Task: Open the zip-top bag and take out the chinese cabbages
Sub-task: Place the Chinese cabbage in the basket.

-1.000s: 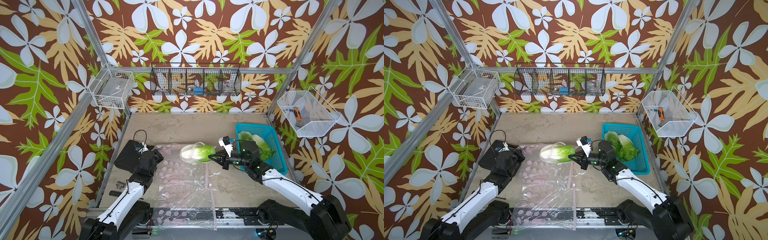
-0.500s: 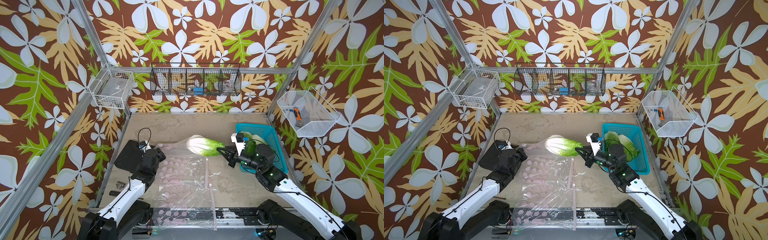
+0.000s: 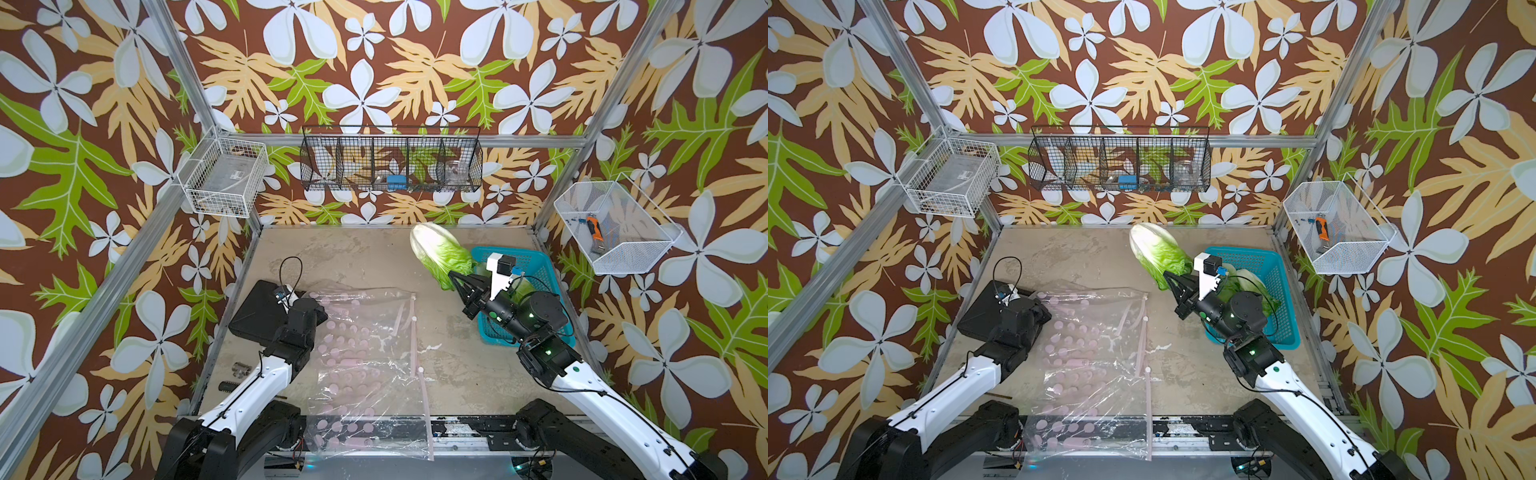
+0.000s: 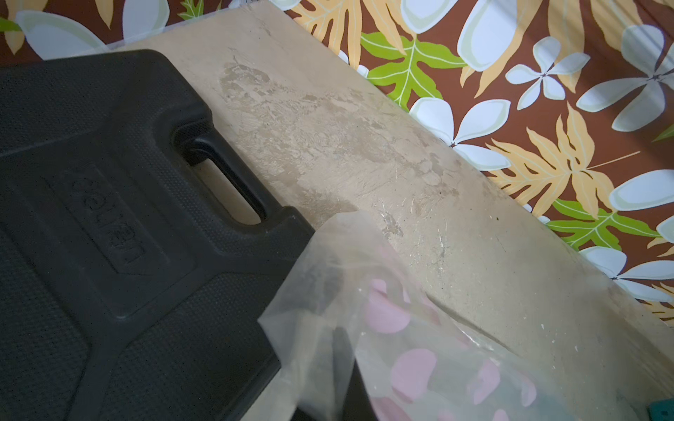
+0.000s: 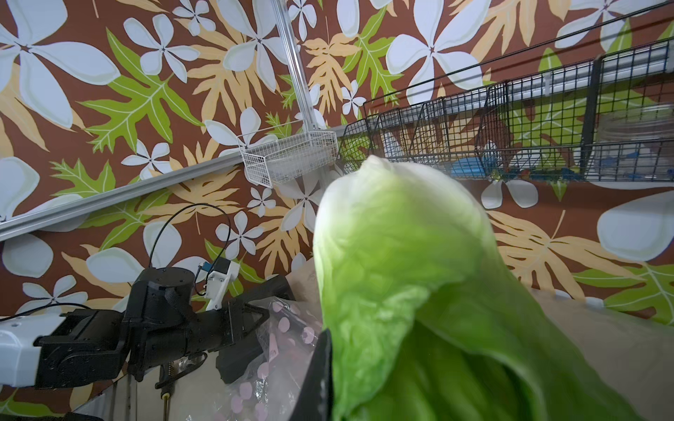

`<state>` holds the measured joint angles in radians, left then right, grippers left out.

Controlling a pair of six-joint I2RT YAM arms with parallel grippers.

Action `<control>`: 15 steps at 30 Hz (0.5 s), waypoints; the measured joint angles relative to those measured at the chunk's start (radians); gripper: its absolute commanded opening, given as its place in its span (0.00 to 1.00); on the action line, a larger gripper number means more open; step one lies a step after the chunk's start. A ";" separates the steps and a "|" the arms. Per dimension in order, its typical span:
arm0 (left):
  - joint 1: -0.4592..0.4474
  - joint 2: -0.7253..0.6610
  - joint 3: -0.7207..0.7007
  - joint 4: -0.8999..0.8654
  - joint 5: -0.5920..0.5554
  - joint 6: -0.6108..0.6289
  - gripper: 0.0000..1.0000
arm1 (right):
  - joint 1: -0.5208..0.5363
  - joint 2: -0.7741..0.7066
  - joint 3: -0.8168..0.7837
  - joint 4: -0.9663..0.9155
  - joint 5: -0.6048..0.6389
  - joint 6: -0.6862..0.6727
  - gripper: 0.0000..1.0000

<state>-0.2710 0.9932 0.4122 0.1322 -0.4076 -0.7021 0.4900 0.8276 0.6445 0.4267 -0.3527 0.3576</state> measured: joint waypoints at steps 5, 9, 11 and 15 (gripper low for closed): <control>0.000 -0.003 0.002 -0.002 -0.005 0.015 0.76 | -0.001 -0.026 0.122 -0.141 0.100 -0.092 0.00; 0.000 0.017 0.045 -0.022 0.022 0.026 1.00 | -0.018 -0.021 0.235 -0.336 0.221 -0.154 0.00; 0.000 0.025 0.087 -0.039 0.051 0.046 1.00 | -0.024 -0.032 0.268 -0.443 0.278 -0.189 0.00; 0.000 0.024 0.155 -0.055 0.142 0.094 1.00 | -0.024 -0.095 0.286 -0.626 0.360 -0.262 0.00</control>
<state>-0.2710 1.0172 0.5674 0.0769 -0.2653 -0.6083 0.4656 0.7330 0.9306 -0.1993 0.0071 0.0959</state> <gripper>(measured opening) 0.999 0.081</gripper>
